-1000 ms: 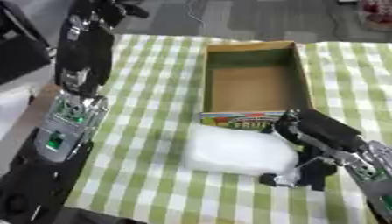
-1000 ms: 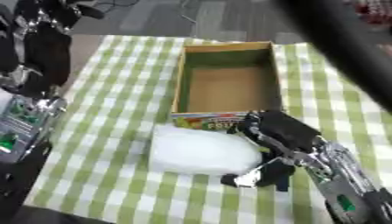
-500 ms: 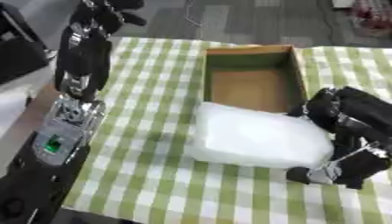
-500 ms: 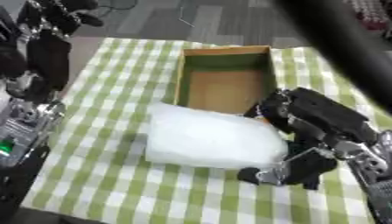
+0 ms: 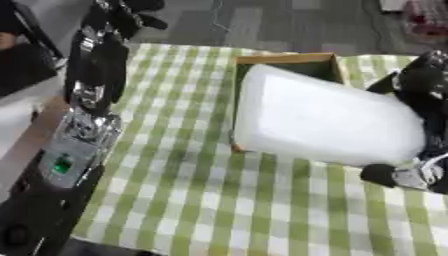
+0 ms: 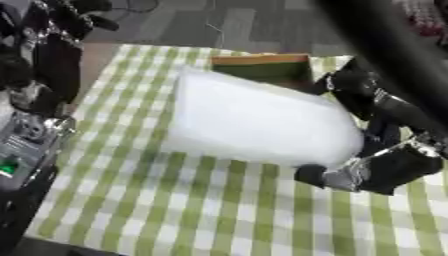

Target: Pick up objects on the table and place them in the box.

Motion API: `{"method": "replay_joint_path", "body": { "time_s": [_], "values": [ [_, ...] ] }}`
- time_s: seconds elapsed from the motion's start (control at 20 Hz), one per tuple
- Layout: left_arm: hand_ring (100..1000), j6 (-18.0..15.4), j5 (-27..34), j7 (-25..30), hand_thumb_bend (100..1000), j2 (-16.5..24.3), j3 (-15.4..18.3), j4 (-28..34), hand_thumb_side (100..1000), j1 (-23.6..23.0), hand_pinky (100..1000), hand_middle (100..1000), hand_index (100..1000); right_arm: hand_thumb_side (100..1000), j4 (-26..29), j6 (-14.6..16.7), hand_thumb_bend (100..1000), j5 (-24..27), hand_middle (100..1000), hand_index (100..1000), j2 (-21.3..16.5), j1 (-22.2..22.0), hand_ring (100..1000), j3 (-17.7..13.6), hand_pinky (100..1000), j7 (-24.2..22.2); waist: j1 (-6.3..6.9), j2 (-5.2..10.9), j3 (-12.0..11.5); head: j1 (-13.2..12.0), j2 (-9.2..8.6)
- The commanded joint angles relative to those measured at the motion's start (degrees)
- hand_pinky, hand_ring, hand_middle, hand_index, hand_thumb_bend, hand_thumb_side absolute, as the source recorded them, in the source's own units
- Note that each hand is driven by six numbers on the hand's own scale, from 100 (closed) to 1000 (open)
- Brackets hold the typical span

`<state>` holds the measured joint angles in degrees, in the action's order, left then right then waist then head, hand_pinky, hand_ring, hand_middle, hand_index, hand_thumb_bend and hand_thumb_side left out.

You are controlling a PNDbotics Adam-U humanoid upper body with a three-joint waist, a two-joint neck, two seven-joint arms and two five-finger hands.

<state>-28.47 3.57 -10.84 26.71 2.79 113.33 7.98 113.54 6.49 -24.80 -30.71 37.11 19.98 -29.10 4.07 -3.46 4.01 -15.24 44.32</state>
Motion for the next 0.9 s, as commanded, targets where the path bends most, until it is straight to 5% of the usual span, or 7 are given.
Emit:
{"method": "replay_joint_path", "body": {
  "time_s": [0.05, 0.9],
  "values": [
    [742, -0.06, -0.42, -0.21, 586, 1.91, 0.49, 1.23, 919, 0.55, 602, 800, 869, 545, 1.06, -0.62, 471, 0.95, 179, 362, -1.77, 1.88, 100, -1.55, 100, 1.45, -0.2, 0.67, -0.22, -0.68, -0.28],
    [742, -1.16, -0.05, 0.26, 589, 0.93, -0.02, 1.27, 918, 2.61, 604, 799, 870, 525, -6.48, 2.0, 491, -2.15, 187, 351, -2.17, 5.19, 100, -1.43, 100, 9.87, -0.65, -1.26, -3.35, 4.35, -2.87]
  ]
}}
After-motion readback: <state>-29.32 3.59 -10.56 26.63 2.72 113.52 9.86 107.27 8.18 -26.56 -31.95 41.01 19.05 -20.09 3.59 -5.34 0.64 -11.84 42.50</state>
